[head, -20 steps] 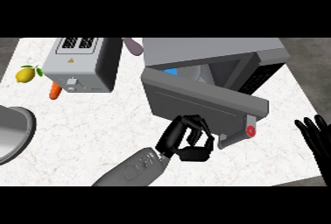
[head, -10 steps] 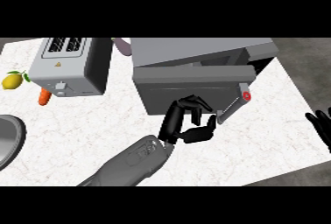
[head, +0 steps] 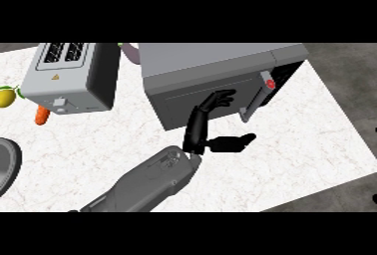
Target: Pick up the milk, place it into the microwave and close the microwave
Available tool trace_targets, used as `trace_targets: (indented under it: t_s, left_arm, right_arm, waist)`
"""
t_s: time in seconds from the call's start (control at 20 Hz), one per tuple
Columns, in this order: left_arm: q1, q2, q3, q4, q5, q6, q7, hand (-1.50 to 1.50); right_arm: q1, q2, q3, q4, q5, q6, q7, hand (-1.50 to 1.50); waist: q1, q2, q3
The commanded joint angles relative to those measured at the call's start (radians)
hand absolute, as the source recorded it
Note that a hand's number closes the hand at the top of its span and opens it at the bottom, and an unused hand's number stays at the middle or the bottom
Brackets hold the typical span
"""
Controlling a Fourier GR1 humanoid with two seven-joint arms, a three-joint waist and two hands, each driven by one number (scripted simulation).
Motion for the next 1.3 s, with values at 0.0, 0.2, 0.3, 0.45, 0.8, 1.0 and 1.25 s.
trace_targets:
  t_s: [0.0,0.2,0.3,0.45,0.8,1.0,1.25]
  left_arm:
    - [-0.066,0.000,0.067,0.030,0.060,0.042,-0.016,-1.50]
    - [-0.076,0.000,0.079,0.028,0.108,0.060,-0.036,-1.50]
    - [-0.076,0.000,0.070,0.025,0.130,0.070,-0.041,-1.50]
    - [-0.085,0.000,0.066,0.041,0.146,0.065,-0.055,-1.50]
    - [-0.096,0.000,0.057,0.055,0.190,0.055,-0.092,-1.50]
    - [-0.098,0.000,0.047,0.066,0.205,0.048,-0.124,-1.50]
    - [-0.094,0.000,0.032,0.054,0.223,0.040,-0.142,-1.50]
  right_arm:
    - [-0.055,-0.053,-0.051,-0.016,0.066,-0.037,-0.005,1.50]
    - [-0.075,-0.061,-0.049,-0.006,0.093,-0.047,-0.014,1.50]
    - [-0.097,-0.069,-0.052,0.013,0.102,-0.053,-0.013,1.50]
    - [-0.121,-0.088,-0.060,0.015,0.103,-0.055,-0.002,1.50]
    - [-0.159,-0.101,-0.053,0.043,0.123,-0.062,-0.004,1.50]
    - [-0.188,-0.106,-0.058,0.070,0.119,-0.066,-0.004,1.50]
    - [-0.177,0.036,0.010,0.160,-0.074,-0.023,0.023,-1.50]
  waist:
    - [-0.012,0.015,-0.002]
    - [-0.007,0.024,0.001]
    - [0.006,0.026,0.002]
    - [-0.001,0.031,0.001]
    - [0.001,0.039,0.003]
    - [0.008,0.041,0.004]
    - [0.025,0.052,0.012]
